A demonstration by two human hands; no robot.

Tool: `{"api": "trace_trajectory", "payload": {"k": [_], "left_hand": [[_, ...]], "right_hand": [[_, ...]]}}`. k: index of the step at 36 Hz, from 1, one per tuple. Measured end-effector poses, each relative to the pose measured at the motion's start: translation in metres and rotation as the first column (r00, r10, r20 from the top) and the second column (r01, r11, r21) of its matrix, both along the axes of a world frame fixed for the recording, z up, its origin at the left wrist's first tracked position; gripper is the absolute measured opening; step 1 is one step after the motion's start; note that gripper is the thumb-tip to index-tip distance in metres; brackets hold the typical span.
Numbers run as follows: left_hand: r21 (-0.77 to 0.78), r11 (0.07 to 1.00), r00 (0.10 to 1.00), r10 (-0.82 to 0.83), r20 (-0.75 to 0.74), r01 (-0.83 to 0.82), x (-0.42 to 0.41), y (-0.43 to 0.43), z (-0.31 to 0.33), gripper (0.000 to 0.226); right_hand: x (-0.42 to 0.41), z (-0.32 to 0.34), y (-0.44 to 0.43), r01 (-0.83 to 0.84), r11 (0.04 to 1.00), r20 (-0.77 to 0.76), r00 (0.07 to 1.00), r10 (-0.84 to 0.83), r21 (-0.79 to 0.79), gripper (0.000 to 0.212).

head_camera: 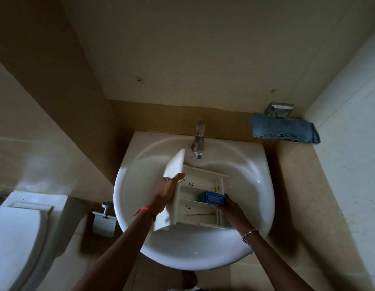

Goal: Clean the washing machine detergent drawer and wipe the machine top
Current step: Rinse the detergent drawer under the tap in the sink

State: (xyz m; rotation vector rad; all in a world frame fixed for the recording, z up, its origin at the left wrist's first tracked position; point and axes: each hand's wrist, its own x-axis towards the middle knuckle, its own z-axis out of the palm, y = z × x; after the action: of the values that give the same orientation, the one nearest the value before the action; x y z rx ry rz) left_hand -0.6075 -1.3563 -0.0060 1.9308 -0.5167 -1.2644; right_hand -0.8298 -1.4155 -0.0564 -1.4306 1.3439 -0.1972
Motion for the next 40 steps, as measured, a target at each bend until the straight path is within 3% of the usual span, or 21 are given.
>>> {"api": "trace_trajectory", "payload": {"k": [4, 7, 10, 12, 13, 15, 18, 20, 30, 40], "left_hand": [[0.019, 1.000, 1.000, -0.012, 0.000, 0.012, 0.003, -0.002, -0.009, 0.094], [0.024, 1.000, 1.000, -0.015, -0.009, 0.015, 0.000, 0.000, 0.000, 0.093], [0.010, 1.000, 1.000, -0.007, 0.005, 0.007, -0.009, 0.003, 0.019, 0.075], [-0.015, 1.000, 1.000, -0.004, 0.011, 0.004, -0.015, 0.003, 0.023, 0.066], [-0.028, 1.000, 1.000, -0.009, 0.015, 0.010, -0.016, 0.003, 0.021, 0.071], [-0.064, 0.998, 0.998, -0.020, 0.052, 0.023, -0.016, 0.004, 0.017, 0.087], [-0.092, 0.995, 0.998, -0.016, 0.061, 0.022, -0.015, 0.006, 0.013, 0.123], [-0.107, 0.994, 0.998, -0.024, 0.061, 0.031, -0.017, 0.005, 0.016, 0.129], [-0.196, 0.976, 0.985, -0.061, 0.163, 0.093, -0.014, -0.002, 0.010, 0.087], [-0.224, 0.966, 0.980, -0.087, 0.180, 0.127, -0.013, -0.005, 0.009, 0.082]], "right_hand": [[0.001, 0.012, -0.003, -0.051, 0.998, -0.044, 0.998, 0.052, 0.030, 0.044], [0.004, 0.027, -0.013, -0.185, 0.982, -0.188, 0.964, 0.189, 0.037, 0.049], [0.017, 0.055, -0.026, -0.170, 0.978, -0.282, 0.950, 0.130, -0.124, 0.040], [0.030, 0.073, -0.035, -0.123, 0.953, -0.213, 0.975, 0.063, -0.277, 0.033], [0.039, 0.078, -0.042, -0.100, 0.935, -0.169, 0.985, 0.044, -0.341, 0.040], [0.058, 0.094, -0.055, -0.061, 0.890, -0.071, 0.997, 0.032, -0.452, 0.056], [0.086, 0.107, -0.072, 0.014, 0.839, 0.060, 0.998, 0.023, -0.544, 0.063], [0.102, 0.116, -0.076, 0.036, 0.819, 0.095, 0.995, 0.022, -0.572, 0.065], [0.144, 0.118, -0.094, 0.019, 0.814, 0.052, 0.999, 0.013, -0.580, 0.049], [0.135, 0.112, -0.104, -0.046, 0.817, 0.073, 0.992, 0.107, -0.575, 0.038]]}}
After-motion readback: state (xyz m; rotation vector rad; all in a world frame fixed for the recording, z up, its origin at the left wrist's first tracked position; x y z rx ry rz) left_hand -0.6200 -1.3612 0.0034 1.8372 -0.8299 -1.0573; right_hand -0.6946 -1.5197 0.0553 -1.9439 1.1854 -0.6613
